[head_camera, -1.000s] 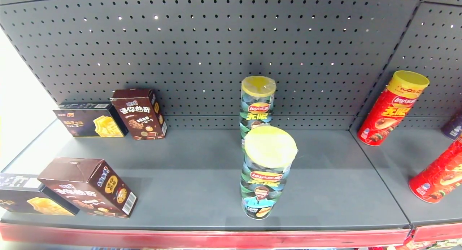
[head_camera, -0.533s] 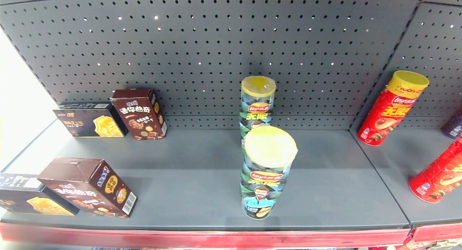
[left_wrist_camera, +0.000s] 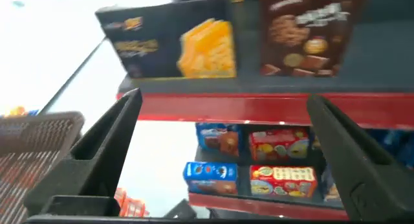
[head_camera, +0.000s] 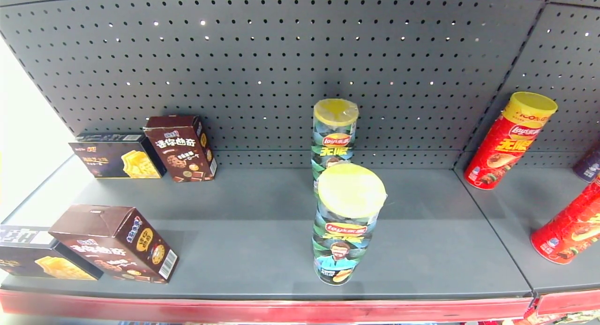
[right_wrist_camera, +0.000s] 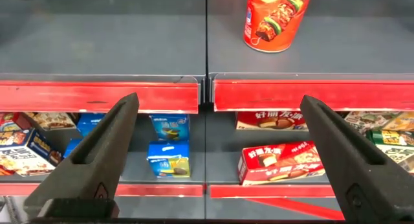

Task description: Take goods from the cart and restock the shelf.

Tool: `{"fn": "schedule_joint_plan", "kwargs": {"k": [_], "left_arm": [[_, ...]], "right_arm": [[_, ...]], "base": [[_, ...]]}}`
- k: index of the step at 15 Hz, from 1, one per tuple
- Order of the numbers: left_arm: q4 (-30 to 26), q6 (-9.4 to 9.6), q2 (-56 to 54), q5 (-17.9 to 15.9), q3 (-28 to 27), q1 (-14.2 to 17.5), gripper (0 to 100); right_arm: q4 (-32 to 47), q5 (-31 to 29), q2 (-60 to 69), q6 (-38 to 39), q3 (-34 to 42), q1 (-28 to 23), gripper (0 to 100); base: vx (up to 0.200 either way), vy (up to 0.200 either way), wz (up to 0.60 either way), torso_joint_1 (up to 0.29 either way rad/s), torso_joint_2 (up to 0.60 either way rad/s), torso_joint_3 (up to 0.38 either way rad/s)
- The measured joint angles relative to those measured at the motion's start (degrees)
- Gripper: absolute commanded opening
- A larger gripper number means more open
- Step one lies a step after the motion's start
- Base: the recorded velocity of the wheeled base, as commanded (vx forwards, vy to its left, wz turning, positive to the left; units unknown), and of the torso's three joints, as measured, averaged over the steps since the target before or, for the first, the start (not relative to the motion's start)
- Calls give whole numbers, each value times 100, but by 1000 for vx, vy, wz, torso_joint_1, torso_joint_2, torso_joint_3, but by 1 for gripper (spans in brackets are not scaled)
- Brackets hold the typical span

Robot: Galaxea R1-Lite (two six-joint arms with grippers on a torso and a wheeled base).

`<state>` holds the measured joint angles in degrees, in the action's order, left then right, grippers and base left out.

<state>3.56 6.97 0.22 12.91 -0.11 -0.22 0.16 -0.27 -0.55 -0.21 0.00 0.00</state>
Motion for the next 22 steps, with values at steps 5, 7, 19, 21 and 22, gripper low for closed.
{"fn": "schedule_joint_plan", "kwargs": {"k": [5, 7, 19, 21, 22], "left_arm": [[-354, 139, 0, -2111, 6, -7, 100], [-363, 68, 2, -1929, 6, -11, 100], [-349, -744, 5, -1176, 11, -5, 100], [-349, -730, 5, -1180, 11, -5, 100], [-349, -684, 5, -1185, 11, -7, 100]], "right_arm": [[-2, 2, 0, 0, 0, 0, 100], [0, 0, 0, 0, 0, 0, 100], [0, 17, -2, -1, 0, 0, 100], [0, 22, -2, -4, 0, 0, 100], [2, 20, -2, -1, 0, 0, 100]], "base": [[0, 0, 0, 0, 0, 0], [0, 0, 0, 0, 0, 0], [0, 0, 0, 0, 0, 0], [0, 0, 0, 0, 0, 0], [-200, 0, 0, 12, 2, -2]]}}
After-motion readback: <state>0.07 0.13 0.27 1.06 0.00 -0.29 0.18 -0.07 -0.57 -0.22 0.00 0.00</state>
